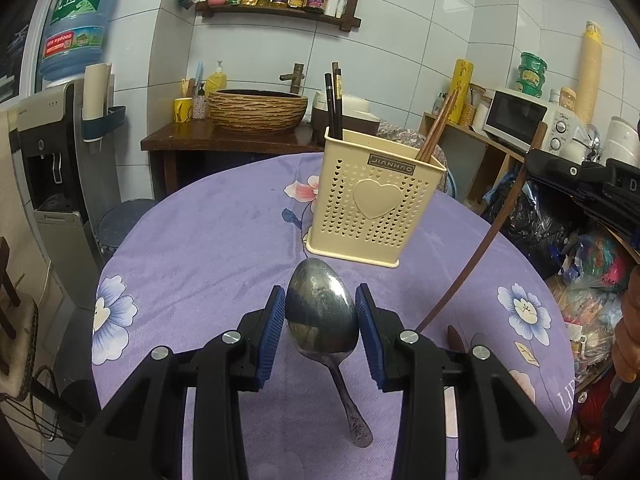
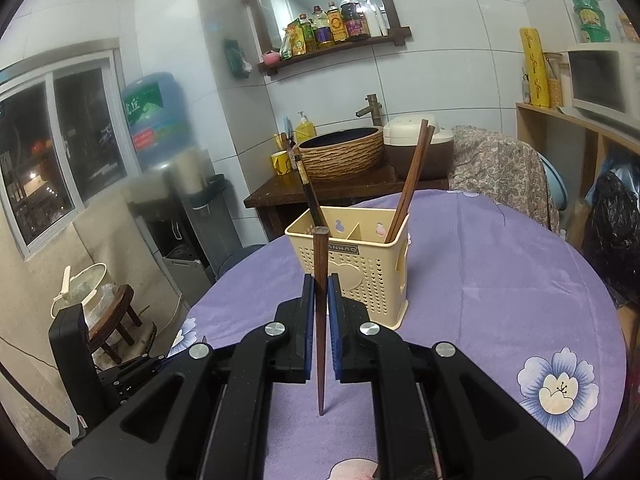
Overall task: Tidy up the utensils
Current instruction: 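Carry the spoon and the brown chopstick up toward the cream holder, then lower the spoon and chopstick into the holder and open both tools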
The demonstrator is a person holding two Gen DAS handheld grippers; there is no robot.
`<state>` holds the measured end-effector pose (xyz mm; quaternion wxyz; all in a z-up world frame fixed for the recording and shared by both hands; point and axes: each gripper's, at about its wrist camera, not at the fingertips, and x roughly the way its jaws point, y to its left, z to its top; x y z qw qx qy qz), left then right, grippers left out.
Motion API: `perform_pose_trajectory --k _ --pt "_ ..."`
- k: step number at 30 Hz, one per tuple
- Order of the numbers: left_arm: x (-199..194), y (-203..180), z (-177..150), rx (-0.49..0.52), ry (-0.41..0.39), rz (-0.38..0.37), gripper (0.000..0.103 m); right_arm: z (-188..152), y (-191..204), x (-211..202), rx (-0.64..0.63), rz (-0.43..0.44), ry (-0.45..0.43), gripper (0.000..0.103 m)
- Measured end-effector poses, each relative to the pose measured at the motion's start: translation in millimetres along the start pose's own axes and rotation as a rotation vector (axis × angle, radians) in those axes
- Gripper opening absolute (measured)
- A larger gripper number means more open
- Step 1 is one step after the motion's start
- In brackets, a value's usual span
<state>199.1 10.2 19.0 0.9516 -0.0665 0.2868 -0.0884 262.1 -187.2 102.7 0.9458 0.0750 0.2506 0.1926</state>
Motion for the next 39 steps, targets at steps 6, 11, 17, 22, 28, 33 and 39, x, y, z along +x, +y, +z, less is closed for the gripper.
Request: perform_pose_trajectory --k 6,11,17,22,28,33,39 --pt "1.1 -3.9 8.5 0.016 -0.014 -0.014 0.037 4.7 -1.8 -2.4 -0.005 0.008 -0.001 0.008" --pt "5.2 -8.4 23.3 0.054 -0.026 -0.048 0.037 11.5 -1.7 -2.3 -0.021 0.011 0.011 0.008" --pt "8.7 -5.6 78.6 0.052 -0.070 -0.090 0.037 45.2 0.3 -8.6 -0.029 0.031 -0.008 0.008" --pt "-0.1 -8.0 151.5 0.034 -0.187 -0.094 0.037 98.8 11.6 -23.0 -0.077 0.003 -0.109 0.008" --pt "11.4 -18.5 220.4 0.021 -0.288 -0.040 0.037 162.4 17.7 -21.8 -0.106 -0.067 -0.211 0.008" --pt "50.7 -23.9 227.4 0.027 -0.273 0.022 0.037 173.5 6.2 1.0 -0.080 -0.102 -0.230 0.008" --pt "95.7 -18.6 193.4 0.015 -0.207 0.043 0.037 146.0 -12.5 42.5 -0.056 -0.131 -0.183 0.008"
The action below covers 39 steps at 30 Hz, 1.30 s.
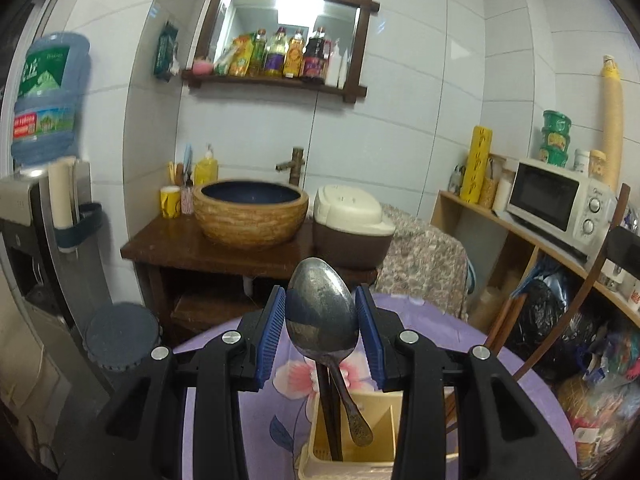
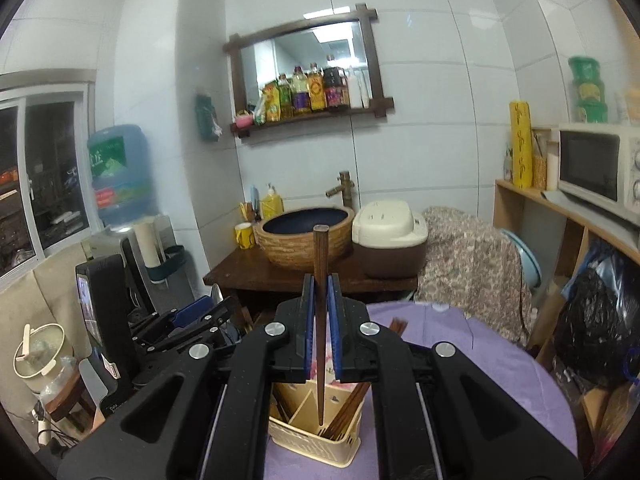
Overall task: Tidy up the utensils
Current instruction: 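Lower the spoon and chopstick into the holder and open both tools, then withdraw both tools from the holder back over the remaining spoons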
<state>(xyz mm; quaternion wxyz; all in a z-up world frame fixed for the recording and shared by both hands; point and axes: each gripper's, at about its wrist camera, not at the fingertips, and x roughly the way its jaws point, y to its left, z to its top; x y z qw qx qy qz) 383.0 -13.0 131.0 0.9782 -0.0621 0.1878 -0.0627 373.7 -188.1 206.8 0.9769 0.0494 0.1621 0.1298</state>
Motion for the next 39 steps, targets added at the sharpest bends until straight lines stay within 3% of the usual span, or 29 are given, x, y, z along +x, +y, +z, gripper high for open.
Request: perform_pose_trajectory --k 11,16,22,24,26,31,34,36,39 --pt "21.5 -5.9 -45.5 0.064 0.073 0.011 0.037 -62.0 -21.2 40.9 0.067 -0.015 0.116 0.008" --pt "23.0 -13.4 -53.2 0.118 0.069 0.009 0.037 -67.6 -32.4 46.8 0.109 -0.016 0.126 0.008" --pt "22.2 -13.7 -53.8 0.105 0.075 -0.010 0.041 -69.9 -39.9 49.6 0.122 -0.016 0.126 0.009" --pt "15.2 -13.6 -53.3 0.104 0.059 -0.021 0.049 -72.3 -40.5 47.7 0.116 -0.029 0.120 0.019" --pt "2.2 -12.8 -52.8 0.099 0.031 -0.038 0.058 -75.7 -43.2 42.0 0.126 -0.027 0.097 0.051" --pt "-27.9 -10.2 -66.3 0.094 0.035 -0.049 0.071 -85.2 -46.1 25.4 0.125 -0.034 0.089 0.051" --pt "-47.1 -3.4 -89.6 0.097 0.095 -0.054 0.078 -101.4 -46.4 7.4 0.099 -0.029 0.121 0.055" --pt "-55.1 0.0 -105.7 0.102 0.141 -0.067 0.080 -118.1 -47.6 -6.6 0.075 -0.040 0.143 0.066" --pt "-70.4 5.8 -140.4 0.113 0.228 -0.090 0.080 -153.3 -50.9 -25.0 0.033 -0.077 0.210 0.067"
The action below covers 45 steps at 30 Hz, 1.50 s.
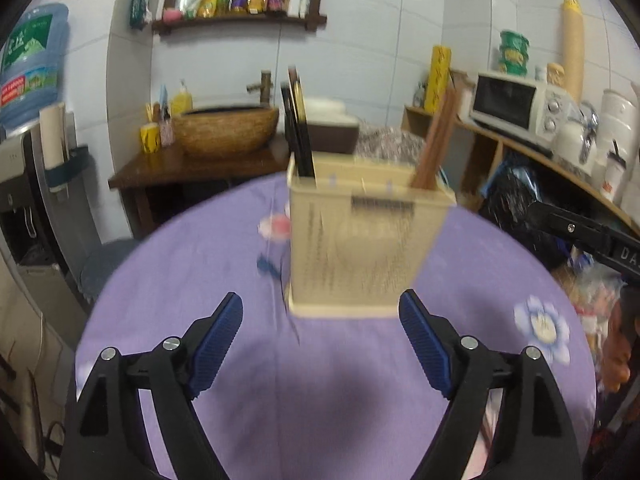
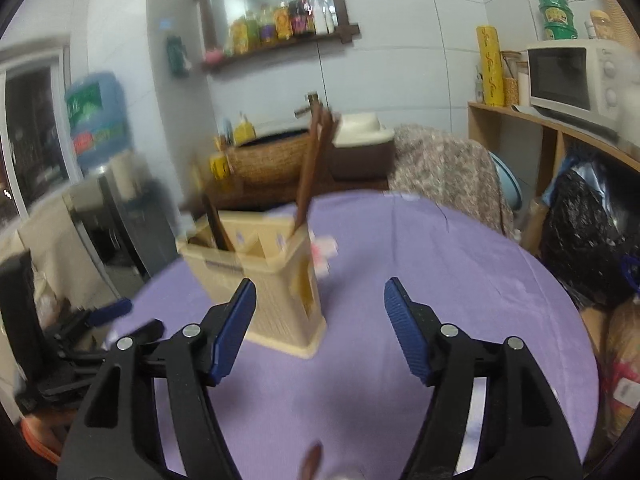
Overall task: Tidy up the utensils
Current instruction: 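Withdraw both tools from the holder back over the remaining spoons, then grasp the wooden-handled spoon with right tool while left tool moves to the clear plastic spoon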
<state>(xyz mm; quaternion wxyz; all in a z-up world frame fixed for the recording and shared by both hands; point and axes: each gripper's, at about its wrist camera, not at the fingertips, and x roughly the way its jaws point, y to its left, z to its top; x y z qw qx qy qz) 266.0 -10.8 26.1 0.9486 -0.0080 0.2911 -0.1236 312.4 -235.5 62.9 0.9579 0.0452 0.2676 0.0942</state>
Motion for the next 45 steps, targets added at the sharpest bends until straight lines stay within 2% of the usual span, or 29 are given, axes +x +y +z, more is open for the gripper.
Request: perform_pose_trajectory --k 4,7,11,15,22,25,28,34,38,40,45 --pt "-8.6 -5.9 -52.3 0.015 0.092 0.023 0.080 -52.0 -14.4 -14.2 -0.009 -0.069 0.087 0.067" --pt "-16.2 -15.0 -80.6 0.014 0.125 0.038 0.080 -89.6 -30.2 -24.5 0.070 -0.102 0.144 0.067" --pt "-22.2 -25.2 -99.0 -0.028 0.163 -0.014 0.073 -128.1 -37.7 -31.0 0.127 -0.145 0.201 0.067" --pt "-24.7 -44.6 -105.2 0.013 0.194 -0.083 0.063 -147.6 -40.0 -33.0 0.150 -0.134 0.232 0.067" --pt "-23.5 -87.4 -110.4 0.102 0.234 -0.209 0.053 -151.4 -43.0 -39.1 0.178 -0.134 0.214 0.067" --pt "-18.6 -104.2 -114.5 0.151 0.258 -0.233 0.047 -150.3 -45.3 -42.7 0.185 -0.132 0.209 0.067" --pt "-12.6 -115.4 -118.9 0.180 0.284 -0.251 0.046 -151.1 -46.0 -44.4 0.191 -0.123 0.210 0.067" --pt "-1.5 -123.6 -124.1 0.191 0.321 -0.252 0.032 -150.9 -43.6 -46.9 0.188 -0.109 0.210 0.067" --pt "1.0 -128.5 -126.1 0.199 0.326 -0.235 0.027 -149.9 -42.5 -47.0 0.187 -0.104 0.209 0.067" --pt "2.2 -128.6 -125.2 0.188 0.326 -0.232 0.015 -149.7 -41.5 -47.1 0.186 -0.100 0.208 0.067" --pt "1.2 -128.6 -125.1 0.176 0.326 -0.257 0.009 -149.2 -39.7 -46.3 0.184 -0.100 0.210 0.067"
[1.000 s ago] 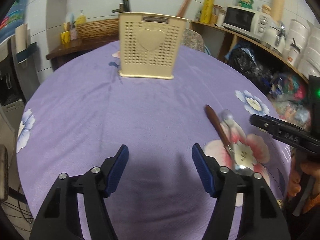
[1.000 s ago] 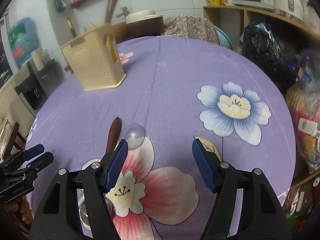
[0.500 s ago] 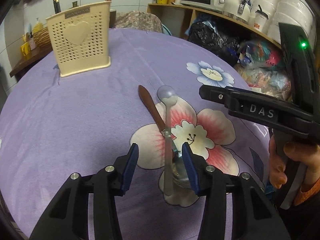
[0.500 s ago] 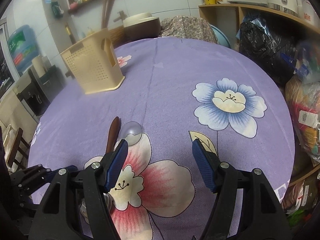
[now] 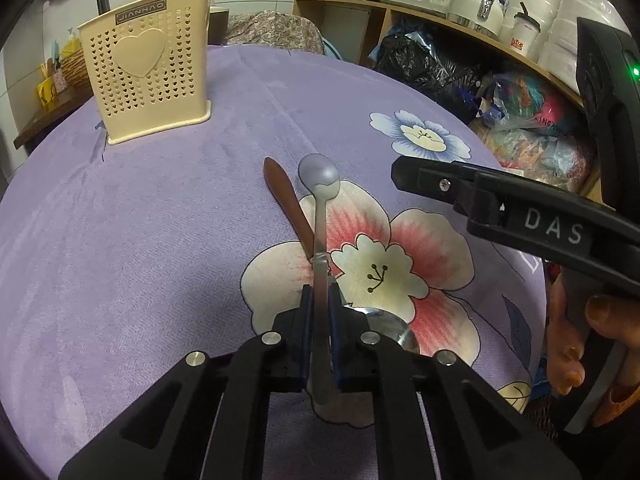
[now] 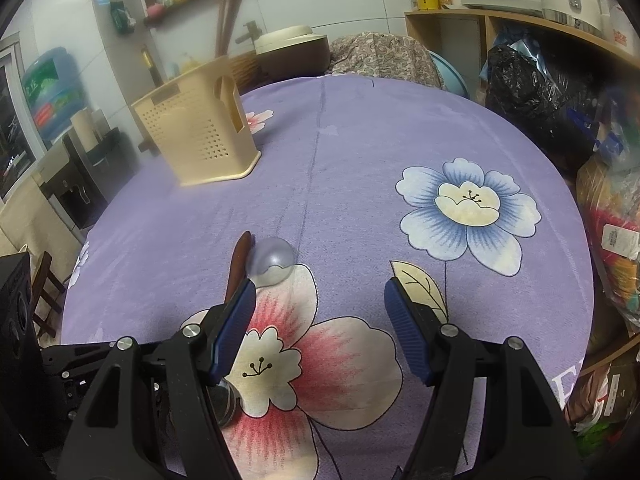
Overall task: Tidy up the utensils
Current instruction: 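Grasp the wooden-handled spoon with right tool while left tool moves to the clear plastic spoon, then close left tool on the clear plastic spoon's handle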
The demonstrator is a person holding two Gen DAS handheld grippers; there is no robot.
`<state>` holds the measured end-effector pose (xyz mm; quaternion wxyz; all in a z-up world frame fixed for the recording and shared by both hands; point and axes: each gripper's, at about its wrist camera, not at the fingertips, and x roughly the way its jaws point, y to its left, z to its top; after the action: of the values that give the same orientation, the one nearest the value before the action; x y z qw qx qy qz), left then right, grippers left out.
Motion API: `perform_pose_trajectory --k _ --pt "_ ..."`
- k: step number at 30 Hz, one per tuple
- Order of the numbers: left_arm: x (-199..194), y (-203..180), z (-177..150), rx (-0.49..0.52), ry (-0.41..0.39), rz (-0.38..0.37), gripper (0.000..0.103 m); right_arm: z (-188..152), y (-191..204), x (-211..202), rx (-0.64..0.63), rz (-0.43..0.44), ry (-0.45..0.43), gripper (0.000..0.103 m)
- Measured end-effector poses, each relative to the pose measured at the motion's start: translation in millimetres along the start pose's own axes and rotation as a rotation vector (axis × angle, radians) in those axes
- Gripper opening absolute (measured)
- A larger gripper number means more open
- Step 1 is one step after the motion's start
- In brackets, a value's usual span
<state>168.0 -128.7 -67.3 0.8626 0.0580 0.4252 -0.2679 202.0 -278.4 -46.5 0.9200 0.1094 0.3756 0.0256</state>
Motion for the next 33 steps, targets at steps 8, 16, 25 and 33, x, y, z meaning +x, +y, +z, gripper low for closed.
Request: perform_pose_trajectory --k 8,16,25,33 --pt "-30.8 17.4 4.8 -0.076 -0.102 -0.011 0.005 2.4 5.6 0.2 -0.008 -0.003 -0.003 0.067" --pt "-49.7 53.6 -13.7 -0.161 -0.121 0.071 0.005 5.3 26.7 9.5 -0.062 0.024 0.019 0.067" --pt "-44.4 69.8 -32.6 -0.187 -0.075 0.137 0.014 2.5 46.8 27.9 -0.123 0.030 0.079 0.067" --pt "-51.7 80.9 -30.0 -0.183 -0.092 0.213 0.045 10.0 58.2 47.7 -0.169 0.015 0.129 0.065"
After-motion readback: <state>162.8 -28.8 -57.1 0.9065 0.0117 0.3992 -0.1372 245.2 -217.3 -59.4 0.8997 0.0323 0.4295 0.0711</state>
